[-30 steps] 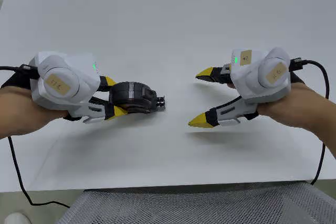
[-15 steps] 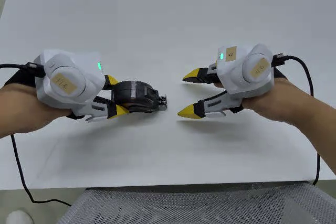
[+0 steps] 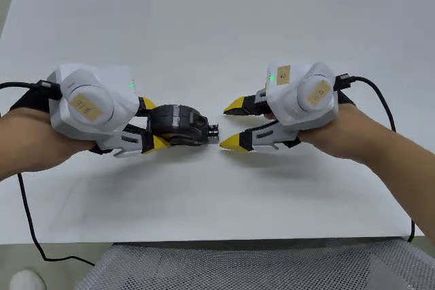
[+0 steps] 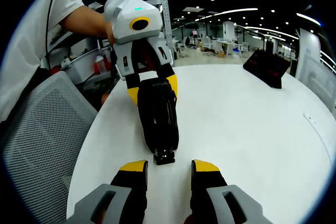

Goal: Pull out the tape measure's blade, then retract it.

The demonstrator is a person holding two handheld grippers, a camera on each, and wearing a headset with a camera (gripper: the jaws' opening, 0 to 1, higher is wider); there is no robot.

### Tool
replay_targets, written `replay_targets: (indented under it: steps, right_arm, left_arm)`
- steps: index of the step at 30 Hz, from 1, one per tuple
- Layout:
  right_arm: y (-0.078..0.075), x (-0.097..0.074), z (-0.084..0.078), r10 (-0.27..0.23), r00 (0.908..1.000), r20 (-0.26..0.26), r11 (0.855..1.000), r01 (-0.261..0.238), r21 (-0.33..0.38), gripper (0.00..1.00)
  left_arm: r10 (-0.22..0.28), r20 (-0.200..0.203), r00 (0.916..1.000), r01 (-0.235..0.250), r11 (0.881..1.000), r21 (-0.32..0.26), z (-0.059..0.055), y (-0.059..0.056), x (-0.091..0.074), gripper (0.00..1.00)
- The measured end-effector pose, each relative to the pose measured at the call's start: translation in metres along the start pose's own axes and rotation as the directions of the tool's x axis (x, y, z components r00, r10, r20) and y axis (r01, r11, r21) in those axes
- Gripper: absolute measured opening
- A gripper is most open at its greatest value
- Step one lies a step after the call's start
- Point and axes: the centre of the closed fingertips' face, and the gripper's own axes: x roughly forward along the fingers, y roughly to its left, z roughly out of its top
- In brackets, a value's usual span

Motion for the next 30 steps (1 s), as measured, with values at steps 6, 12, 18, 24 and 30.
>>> replay_targets:
  steps: [6, 12, 18, 24, 30]
  right_arm:
    - [0.003, 0.006, 0.002, 0.011, 0.9999, 0.005, 1.000, -0.011, -0.017, 0.24]
    - [0.003, 0.009, 0.004, 0.018, 0.9998, 0.012, 1.000, -0.017, -0.024, 0.20]
    - [0.003, 0.013, 0.005, 0.024, 0.9996, 0.017, 0.999, -0.023, -0.022, 0.16]
    - [0.004, 0.015, 0.005, 0.032, 0.9994, 0.016, 0.999, -0.031, -0.024, 0.13]
    - [0.003, 0.017, 0.005, 0.034, 0.9992, 0.021, 0.999, -0.034, -0.019, 0.13]
  left_arm:
    - [0.000, 0.000, 1.0000, 0.000, 1.000, -0.002, 0.000, 0.000, 0.000, 0.25]
    - [-0.001, 0.001, 1.0000, 0.001, 1.000, -0.002, 0.000, 0.000, 0.000, 0.25]
    - [-0.001, 0.002, 1.0000, 0.001, 1.000, -0.002, -0.001, 0.001, -0.001, 0.25]
    - [-0.002, 0.002, 1.0000, 0.002, 1.000, 0.000, -0.001, 0.001, -0.001, 0.25]
    - [-0.001, 0.002, 1.0000, 0.001, 1.000, 0.000, -0.002, 0.002, -0.001, 0.25]
